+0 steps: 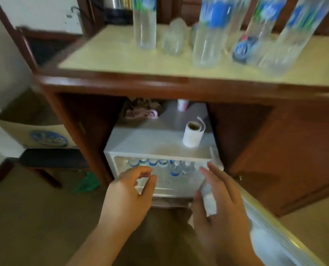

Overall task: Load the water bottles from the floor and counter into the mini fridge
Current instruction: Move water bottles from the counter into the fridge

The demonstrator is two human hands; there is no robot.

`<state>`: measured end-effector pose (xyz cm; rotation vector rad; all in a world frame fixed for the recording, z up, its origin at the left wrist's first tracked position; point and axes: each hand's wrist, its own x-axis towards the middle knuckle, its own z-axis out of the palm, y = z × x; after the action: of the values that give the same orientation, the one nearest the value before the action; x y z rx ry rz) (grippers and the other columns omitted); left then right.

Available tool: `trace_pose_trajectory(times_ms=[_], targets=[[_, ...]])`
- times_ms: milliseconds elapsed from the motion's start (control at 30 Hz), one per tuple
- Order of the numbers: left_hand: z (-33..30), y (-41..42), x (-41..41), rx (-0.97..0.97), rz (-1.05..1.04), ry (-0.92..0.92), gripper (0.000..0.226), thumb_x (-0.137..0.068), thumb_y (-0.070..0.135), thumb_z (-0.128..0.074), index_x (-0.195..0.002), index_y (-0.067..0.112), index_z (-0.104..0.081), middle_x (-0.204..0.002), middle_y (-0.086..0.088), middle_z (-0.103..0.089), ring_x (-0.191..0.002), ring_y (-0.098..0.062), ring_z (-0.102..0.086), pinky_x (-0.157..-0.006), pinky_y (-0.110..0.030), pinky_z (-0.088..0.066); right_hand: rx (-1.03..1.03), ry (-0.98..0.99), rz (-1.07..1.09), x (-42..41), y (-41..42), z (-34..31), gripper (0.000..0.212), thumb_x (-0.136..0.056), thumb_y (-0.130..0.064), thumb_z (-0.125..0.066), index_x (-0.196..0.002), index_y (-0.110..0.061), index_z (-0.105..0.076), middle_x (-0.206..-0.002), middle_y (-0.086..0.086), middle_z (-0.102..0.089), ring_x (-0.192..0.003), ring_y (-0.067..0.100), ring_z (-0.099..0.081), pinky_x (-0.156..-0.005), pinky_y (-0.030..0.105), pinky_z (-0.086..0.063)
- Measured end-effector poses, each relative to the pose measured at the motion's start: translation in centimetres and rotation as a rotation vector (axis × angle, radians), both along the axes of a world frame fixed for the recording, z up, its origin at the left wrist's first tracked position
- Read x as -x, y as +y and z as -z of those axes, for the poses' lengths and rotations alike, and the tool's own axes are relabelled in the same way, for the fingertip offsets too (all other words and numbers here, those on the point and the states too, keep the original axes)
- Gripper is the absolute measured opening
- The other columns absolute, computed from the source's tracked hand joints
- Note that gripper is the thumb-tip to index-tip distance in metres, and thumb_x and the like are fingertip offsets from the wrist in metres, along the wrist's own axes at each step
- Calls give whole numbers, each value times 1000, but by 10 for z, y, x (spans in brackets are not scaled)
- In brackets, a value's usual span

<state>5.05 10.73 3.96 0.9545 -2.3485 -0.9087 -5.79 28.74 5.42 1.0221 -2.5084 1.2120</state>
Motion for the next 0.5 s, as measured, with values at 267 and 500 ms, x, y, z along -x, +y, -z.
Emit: trace_pose_trajectory(times_ms=[267, 500], targets=[[-272, 25, 12, 110, -4, 211, 34, -91, 43, -68, -124, 35, -64, -107, 26, -66, -100, 17, -62, -83, -1, -45, -15, 9, -92, 40, 29, -260, 57, -93, -34, -62, -148, -30, -47, -150, -15, -40, -142, 7, -37, -111, 27, -35], [-357, 20, 34, 22, -47, 291, 30, -93, 43, -70, -122, 42, -65, -106, 27, -67, -103, 22, -57, -70, 1, -43, -106, 16, -153, 83, 18, -344, 58, -97, -40, -61, -150, -39, -38, -147, -19, -41, -135, 3, -38, -102, 19, -38]])
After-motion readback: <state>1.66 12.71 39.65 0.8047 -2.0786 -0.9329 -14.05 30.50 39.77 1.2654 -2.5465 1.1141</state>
